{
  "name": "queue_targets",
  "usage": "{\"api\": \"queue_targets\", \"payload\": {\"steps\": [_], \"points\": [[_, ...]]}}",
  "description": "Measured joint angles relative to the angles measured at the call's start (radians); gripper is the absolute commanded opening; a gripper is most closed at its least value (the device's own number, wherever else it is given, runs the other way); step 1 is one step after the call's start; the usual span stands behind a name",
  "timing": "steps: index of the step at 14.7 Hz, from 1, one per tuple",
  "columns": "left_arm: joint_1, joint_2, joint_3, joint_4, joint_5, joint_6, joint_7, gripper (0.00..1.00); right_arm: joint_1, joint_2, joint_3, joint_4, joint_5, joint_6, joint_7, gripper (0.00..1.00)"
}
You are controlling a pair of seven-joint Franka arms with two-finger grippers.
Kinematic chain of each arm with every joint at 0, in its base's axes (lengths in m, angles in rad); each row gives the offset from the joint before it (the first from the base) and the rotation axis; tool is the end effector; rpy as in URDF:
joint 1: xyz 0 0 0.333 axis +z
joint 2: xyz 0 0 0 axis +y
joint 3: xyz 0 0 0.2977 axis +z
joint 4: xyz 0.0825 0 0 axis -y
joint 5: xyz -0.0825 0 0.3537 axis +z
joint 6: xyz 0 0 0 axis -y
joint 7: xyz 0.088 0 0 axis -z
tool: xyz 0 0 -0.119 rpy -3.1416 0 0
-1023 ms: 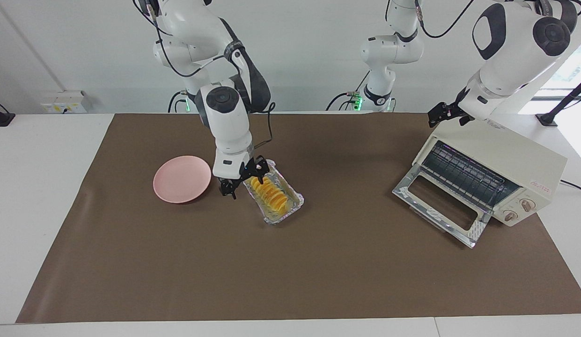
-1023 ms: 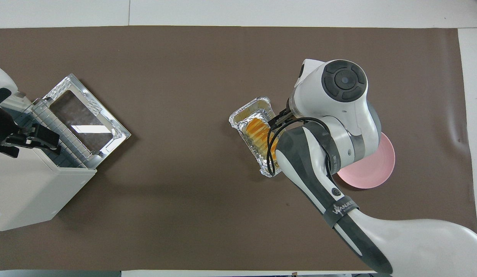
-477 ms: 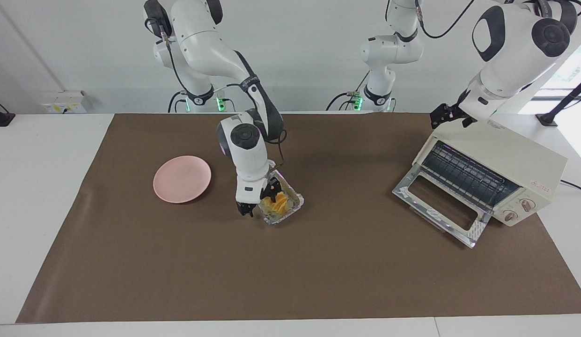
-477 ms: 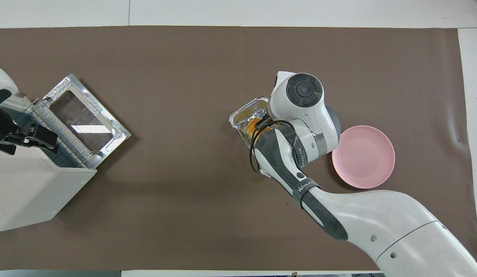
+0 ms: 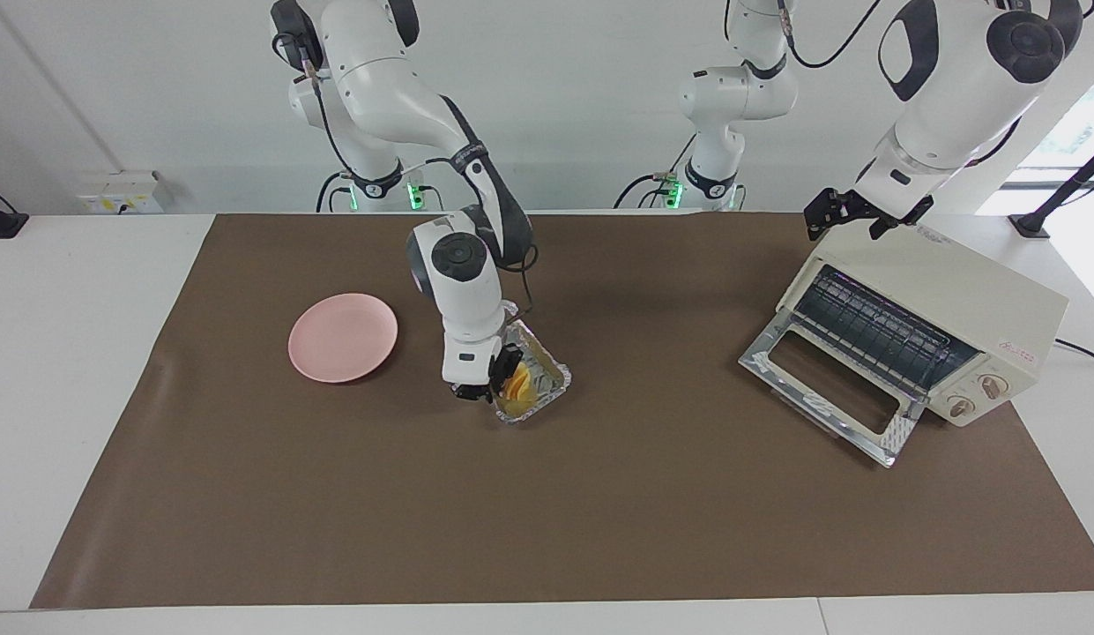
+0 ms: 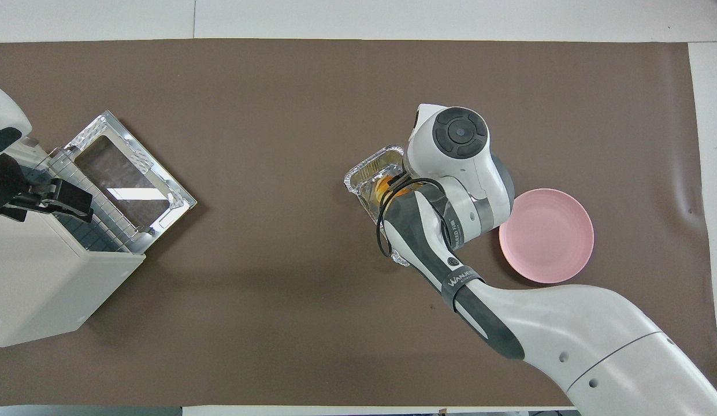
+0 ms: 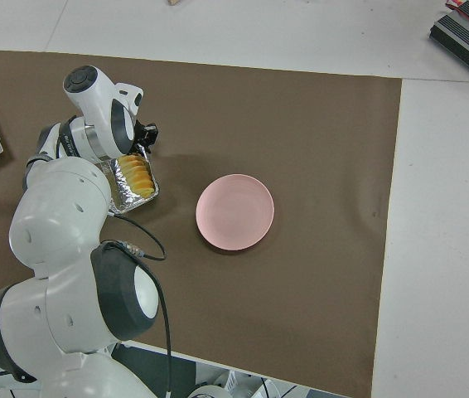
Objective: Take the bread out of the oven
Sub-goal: 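Grasp the foil tray and drag it beside the pink plate with the right gripper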
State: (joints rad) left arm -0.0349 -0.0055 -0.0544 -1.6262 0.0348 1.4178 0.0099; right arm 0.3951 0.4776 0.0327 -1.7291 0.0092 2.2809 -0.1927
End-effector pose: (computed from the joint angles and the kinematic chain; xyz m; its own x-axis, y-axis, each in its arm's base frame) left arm 0.4989 -0.0402 0.5617 0.9751 -0.0919 -0.2018 -0.1005 -0.9944 -0.0330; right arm 0.5832 0.2642 0.3038 0.8171 0.5714 0.0772 0.5735 -0.8191 -0.0078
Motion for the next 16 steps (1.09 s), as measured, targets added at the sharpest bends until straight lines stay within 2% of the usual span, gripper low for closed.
{"api": "queue_targets", "payload": {"steps": [3, 5, 7, 10, 12, 16], "points": [[0.001, -0.002, -0.001, 0.005, -0.001, 0.002, 0.0, 1.0, -0.004, 0.0, -0.002, 0.006, 0.001, -0.016, 0.0, 0.0], [0.001, -0.002, -0.001, 0.005, -0.001, 0.003, 0.0, 1.0, -0.012, 0.0, -0.008, 0.038, 0.002, -0.084, 0.0, 0.0], [0.001, -0.002, -0.002, 0.005, -0.002, 0.003, 0.0, 1.0, -0.041, 0.005, -0.021, 0.112, 0.004, -0.185, 0.02, 0.0], [0.001, -0.002, -0.001, 0.005, -0.002, 0.009, 0.0, 1.0, -0.157, 0.026, -0.025, 0.226, 0.004, -0.272, 0.051, 0.0], [0.001, -0.002, -0.001, 0.005, -0.002, 0.019, 0.0, 1.0, -0.243, 0.047, -0.026, 0.252, 0.005, -0.266, 0.051, 0.0], [0.001, -0.004, 0.002, 0.005, -0.002, 0.02, 0.0, 1.0, -0.362, 0.088, -0.026, 0.259, 0.034, -0.182, 0.051, 0.0]]}}
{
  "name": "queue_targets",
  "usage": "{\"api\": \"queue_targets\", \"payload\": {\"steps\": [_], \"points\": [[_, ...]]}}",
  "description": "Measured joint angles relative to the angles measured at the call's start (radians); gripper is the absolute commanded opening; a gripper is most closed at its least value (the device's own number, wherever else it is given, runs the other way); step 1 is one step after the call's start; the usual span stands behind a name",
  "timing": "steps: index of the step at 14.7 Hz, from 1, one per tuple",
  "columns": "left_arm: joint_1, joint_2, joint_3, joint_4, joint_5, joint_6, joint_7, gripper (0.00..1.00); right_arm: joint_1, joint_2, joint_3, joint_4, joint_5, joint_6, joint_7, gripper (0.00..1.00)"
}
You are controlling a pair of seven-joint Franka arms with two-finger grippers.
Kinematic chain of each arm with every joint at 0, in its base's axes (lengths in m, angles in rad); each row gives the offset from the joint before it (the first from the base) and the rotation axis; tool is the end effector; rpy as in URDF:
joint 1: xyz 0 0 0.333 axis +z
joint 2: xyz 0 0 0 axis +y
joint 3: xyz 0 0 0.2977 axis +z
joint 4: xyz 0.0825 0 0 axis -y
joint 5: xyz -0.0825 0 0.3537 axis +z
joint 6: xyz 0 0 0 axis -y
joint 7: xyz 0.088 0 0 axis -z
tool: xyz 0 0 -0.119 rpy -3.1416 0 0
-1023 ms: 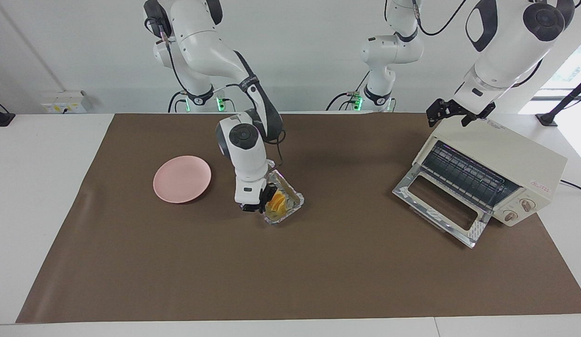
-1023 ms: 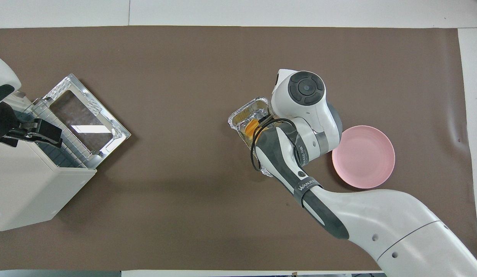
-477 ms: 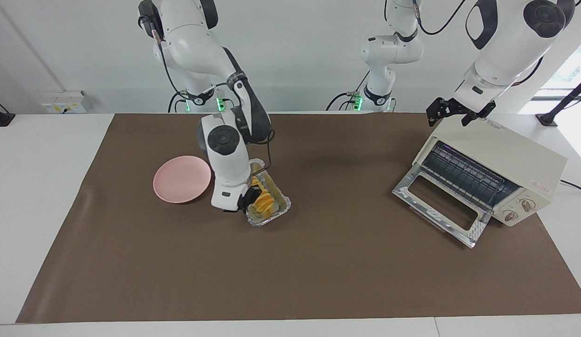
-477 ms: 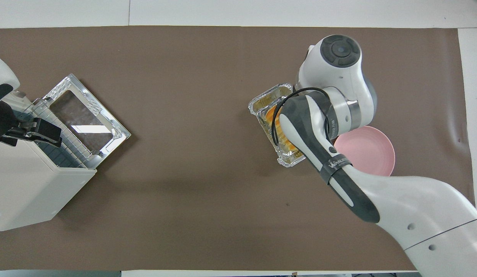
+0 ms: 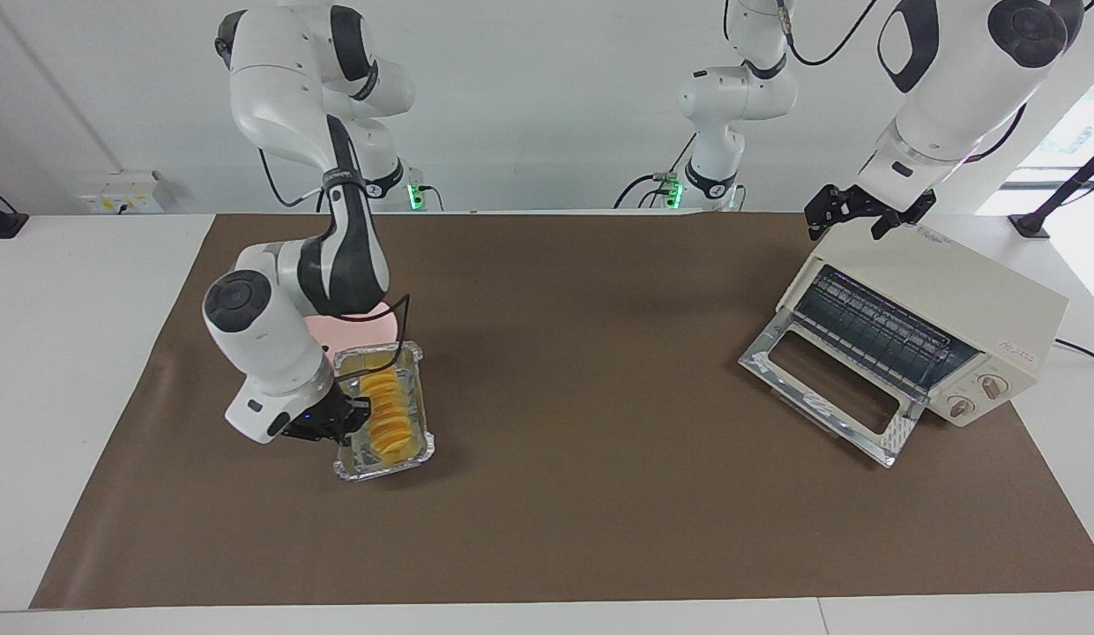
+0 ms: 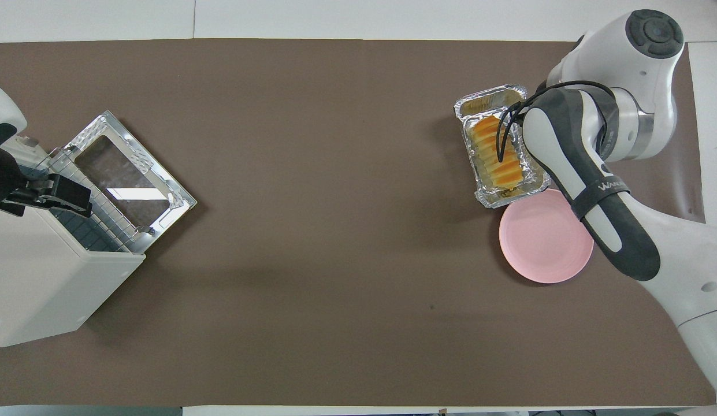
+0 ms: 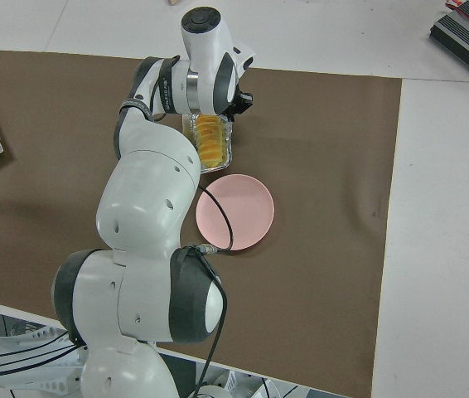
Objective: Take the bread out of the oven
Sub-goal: 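Grasp the foil tray and drag it beside the pink plate with the right gripper, then grasp the bread rolls in the foil tray with the right gripper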
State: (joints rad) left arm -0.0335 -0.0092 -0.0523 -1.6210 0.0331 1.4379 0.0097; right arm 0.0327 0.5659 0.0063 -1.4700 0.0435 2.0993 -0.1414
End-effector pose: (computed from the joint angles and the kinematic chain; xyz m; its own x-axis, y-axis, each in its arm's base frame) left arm 0.5011 -0.0389 0.5670 0.9808 -0.0896 -0.1733 -0.0965 -0.9948 -0.0319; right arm 0.6772 0.0283 0.3420 0.9853 0.1564 0.0682 0.1589 -0.9867 -0.0330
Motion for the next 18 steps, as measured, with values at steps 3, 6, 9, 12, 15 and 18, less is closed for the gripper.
{"api": "queue_targets", "payload": {"steps": [3, 6, 9, 12, 15, 18], "points": [[0.001, -0.004, 0.001, 0.0, 0.0, 0.0, 0.0, 1.0, -0.04, 0.026, 0.0, 0.001, 0.007, 0.035, 0.01, 0.0], [0.001, -0.004, 0.001, 0.0, 0.0, 0.0, 0.0, 1.0, -0.06, 0.051, 0.0, -0.001, 0.008, 0.078, 0.014, 0.0], [0.001, -0.004, 0.001, 0.0, 0.0, 0.0, 0.0, 1.0, -0.065, 0.062, -0.001, -0.008, 0.007, 0.101, 0.014, 1.0], [0.001, -0.004, 0.001, 0.0, 0.0, 0.0, 0.0, 1.0, -0.067, 0.056, -0.003, -0.003, -0.01, 0.067, 0.014, 1.0], [0.001, -0.004, 0.001, 0.0, 0.0, 0.0, 0.0, 1.0, -0.062, 0.011, 0.0, 0.008, -0.054, -0.016, 0.014, 1.0], [0.001, -0.004, 0.001, 0.0, 0.0, 0.0, 0.0, 1.0, -0.029, -0.011, 0.003, 0.007, -0.057, -0.033, 0.034, 1.0]]}}
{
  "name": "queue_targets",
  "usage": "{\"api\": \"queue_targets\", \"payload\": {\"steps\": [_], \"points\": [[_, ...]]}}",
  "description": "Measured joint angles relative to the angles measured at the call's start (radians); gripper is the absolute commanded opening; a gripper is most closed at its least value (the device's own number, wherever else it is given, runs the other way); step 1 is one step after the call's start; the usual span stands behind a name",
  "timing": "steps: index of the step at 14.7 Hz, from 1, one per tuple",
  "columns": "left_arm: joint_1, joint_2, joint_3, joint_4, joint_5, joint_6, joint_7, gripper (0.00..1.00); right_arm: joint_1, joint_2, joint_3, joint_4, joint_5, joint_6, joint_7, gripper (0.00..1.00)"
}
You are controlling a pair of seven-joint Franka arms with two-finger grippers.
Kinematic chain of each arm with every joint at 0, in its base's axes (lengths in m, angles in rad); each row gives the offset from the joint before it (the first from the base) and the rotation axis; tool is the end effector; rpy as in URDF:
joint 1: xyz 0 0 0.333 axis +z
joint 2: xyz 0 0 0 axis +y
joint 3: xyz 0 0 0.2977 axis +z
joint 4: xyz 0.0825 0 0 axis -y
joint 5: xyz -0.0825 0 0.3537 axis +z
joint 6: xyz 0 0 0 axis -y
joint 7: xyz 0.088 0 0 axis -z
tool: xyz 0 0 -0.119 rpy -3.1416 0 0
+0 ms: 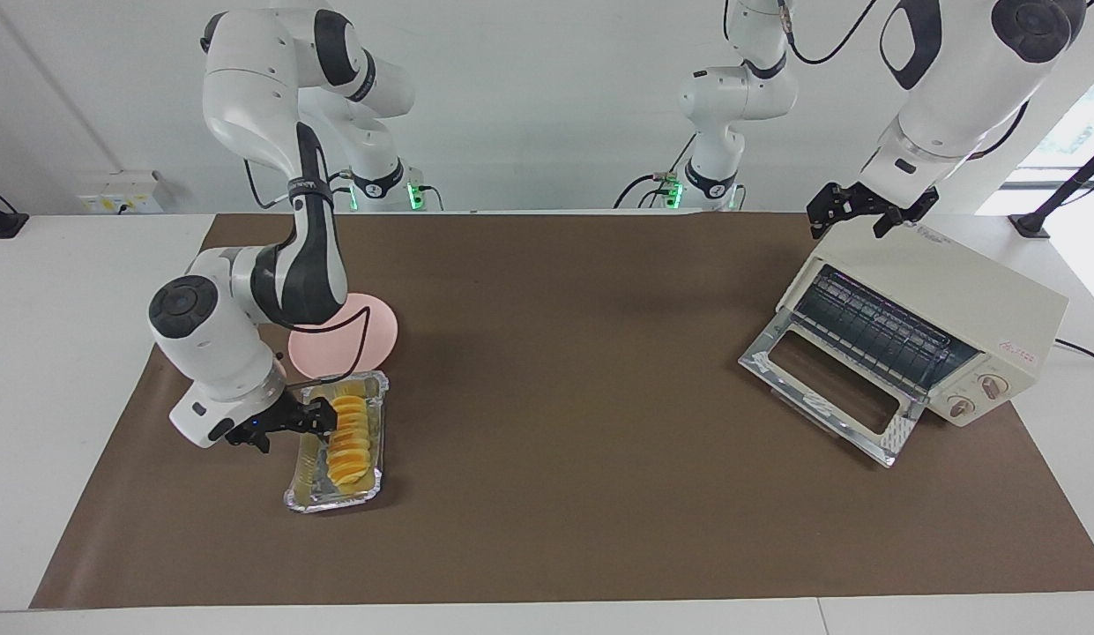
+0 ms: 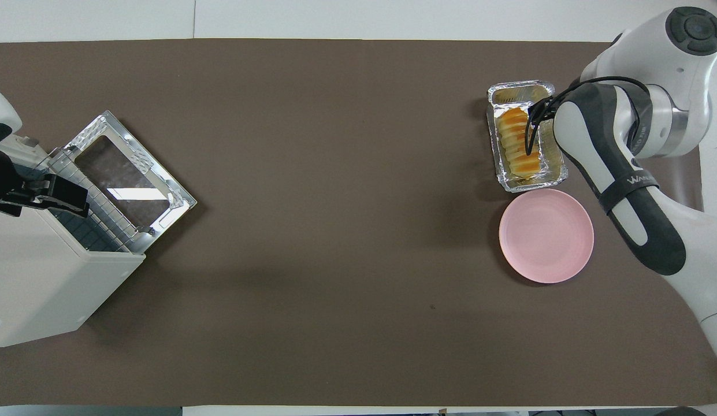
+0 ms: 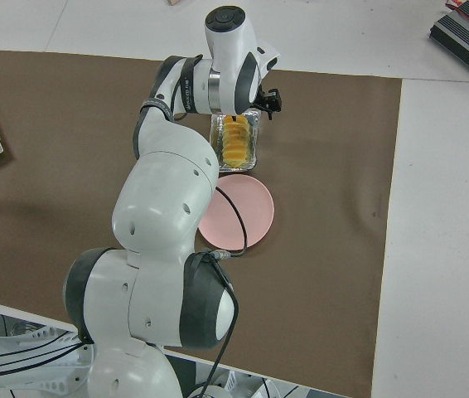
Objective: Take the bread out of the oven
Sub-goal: 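Grasp the bread rolls in the foil tray with the right gripper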
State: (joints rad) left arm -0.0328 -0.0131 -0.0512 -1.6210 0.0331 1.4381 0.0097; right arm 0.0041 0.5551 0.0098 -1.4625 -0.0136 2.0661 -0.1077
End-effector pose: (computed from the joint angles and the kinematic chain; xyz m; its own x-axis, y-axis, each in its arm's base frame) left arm 0.5003 -0.0380 0.5690 0.9816 -0.0879 -0.1692 -0.0946 -0.9950 -0.0321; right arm 0.6753 0.0075 0.3495 0.9909 0.1260 0.0475 0.1255 -0.9920 0.0123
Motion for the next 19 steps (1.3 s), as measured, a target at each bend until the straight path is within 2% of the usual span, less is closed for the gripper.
{"api": "queue_targets", "payload": {"steps": [3, 5, 12, 13, 15, 16, 17, 18, 19], "points": [[0.0, 0.0, 0.0, 0.0, 0.0, 0.0, 0.0, 1.0, 0.045, 0.004, 0.0, -0.009, -0.024, 0.005, 0.083, 1.0], [0.0, 0.0, 0.0, 0.0, 0.0, 0.0, 0.0, 1.0, 0.061, 0.009, 0.0, -0.036, -0.043, 0.054, 0.112, 0.99], [0.0, 0.0, 0.0, 0.0, 0.0, 0.0, 0.0, 1.0, 0.062, 0.016, -0.004, -0.129, -0.05, 0.187, 0.133, 0.95], [0.0, 0.0, 0.0, 0.0, 0.0, 0.0, 0.0, 1.0, 0.062, 0.017, -0.004, -0.136, -0.05, 0.2, 0.14, 0.85], [0.0, 0.0, 0.0, 0.0, 0.0, 0.0, 0.0, 1.0, 0.062, 0.016, -0.003, -0.143, -0.05, 0.215, 0.164, 0.53], [0.0, 0.0, 0.0, 0.0, 0.0, 0.0, 0.0, 1.0, 0.062, 0.016, -0.002, -0.143, -0.05, 0.216, 0.183, 0.32], [0.0, 0.0, 0.0, 0.0, 0.0, 0.0, 0.0, 1.0, 0.062, 0.016, -0.002, -0.143, -0.05, 0.217, 0.197, 0.06], [0.0, 0.0, 0.0, 0.0, 0.0, 0.0, 0.0, 1.0, 0.062, 0.016, -0.002, -0.143, -0.05, 0.217, 0.204, 0.0], [0.0, 0.0, 0.0, 0.0, 0.0, 0.0, 0.0, 1.0, 0.062, 0.015, -0.002, -0.143, -0.05, 0.217, 0.206, 0.0]]}}
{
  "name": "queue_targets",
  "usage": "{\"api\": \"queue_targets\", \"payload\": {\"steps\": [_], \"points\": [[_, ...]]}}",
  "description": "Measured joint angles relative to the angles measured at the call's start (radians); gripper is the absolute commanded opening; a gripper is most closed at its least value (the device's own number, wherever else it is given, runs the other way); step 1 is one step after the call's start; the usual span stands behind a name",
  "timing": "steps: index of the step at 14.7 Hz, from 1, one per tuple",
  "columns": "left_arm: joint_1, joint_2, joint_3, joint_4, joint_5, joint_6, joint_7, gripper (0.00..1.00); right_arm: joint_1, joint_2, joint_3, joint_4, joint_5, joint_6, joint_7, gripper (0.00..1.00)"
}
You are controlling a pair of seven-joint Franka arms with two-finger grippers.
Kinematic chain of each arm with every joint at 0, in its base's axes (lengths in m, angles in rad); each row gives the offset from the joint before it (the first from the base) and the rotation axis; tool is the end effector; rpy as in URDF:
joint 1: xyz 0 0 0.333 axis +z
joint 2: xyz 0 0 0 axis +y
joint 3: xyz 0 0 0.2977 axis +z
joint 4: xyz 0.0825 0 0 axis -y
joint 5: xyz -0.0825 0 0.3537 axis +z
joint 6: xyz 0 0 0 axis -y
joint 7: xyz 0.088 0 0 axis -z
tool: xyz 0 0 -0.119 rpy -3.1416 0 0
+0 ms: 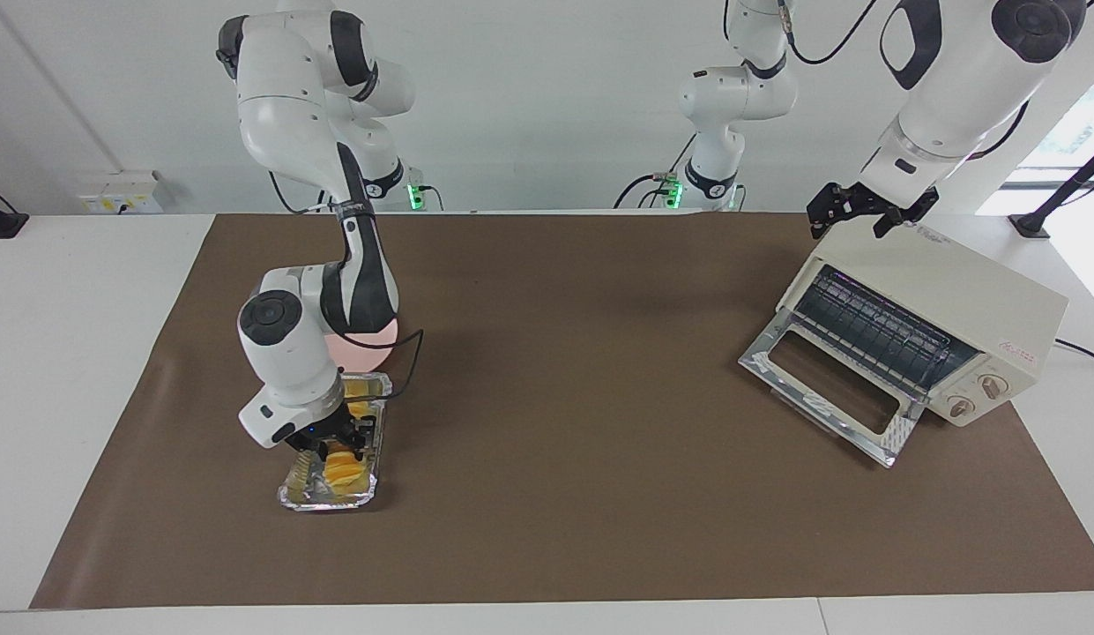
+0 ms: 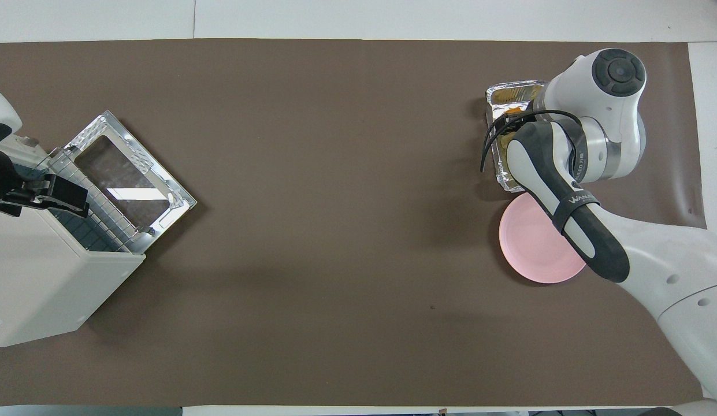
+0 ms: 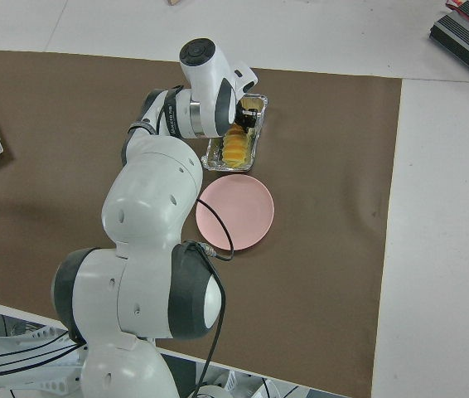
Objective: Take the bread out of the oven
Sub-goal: 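Grasp the bread rolls in the foil tray with the right gripper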
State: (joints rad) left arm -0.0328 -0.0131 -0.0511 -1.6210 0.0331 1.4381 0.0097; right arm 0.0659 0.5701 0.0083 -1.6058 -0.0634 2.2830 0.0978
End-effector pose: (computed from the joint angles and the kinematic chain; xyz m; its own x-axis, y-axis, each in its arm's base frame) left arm 0.5003 -0.0379 0.5690 0.9817 -0.0878 -0.1692 -0.0945 -0.9950 -0.0321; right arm 0.6666 0.0468 0.2969 0.9938 0.0157 0.1102 0.0117 -0.9992 0.0371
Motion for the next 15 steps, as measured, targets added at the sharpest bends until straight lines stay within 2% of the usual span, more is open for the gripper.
{"api": "queue_targets", "payload": {"steps": [5, 9, 13, 15], "points": [[0.0, 0.0, 0.0, 0.0, 0.0, 0.0, 0.0, 1.0, -0.001, -0.004, 0.0, 0.006, 0.0, -0.023, 0.0, 0.0], [0.0, 0.0, 0.0, 0.0, 0.0, 0.0, 0.0, 1.0, -0.001, -0.036, 0.002, 0.07, 0.0, -0.189, 0.0, 0.0], [0.0, 0.0, 0.0, 0.0, 0.0, 0.0, 0.0, 1.0, -0.001, -0.149, 0.007, 0.075, 0.0, -0.36, 0.0, 0.0], [0.0, 0.0, 0.0, 0.0, 0.0, 0.0, 0.0, 1.0, -0.001, -0.242, 0.009, 0.013, 0.011, -0.41, 0.0, 0.0]]}}
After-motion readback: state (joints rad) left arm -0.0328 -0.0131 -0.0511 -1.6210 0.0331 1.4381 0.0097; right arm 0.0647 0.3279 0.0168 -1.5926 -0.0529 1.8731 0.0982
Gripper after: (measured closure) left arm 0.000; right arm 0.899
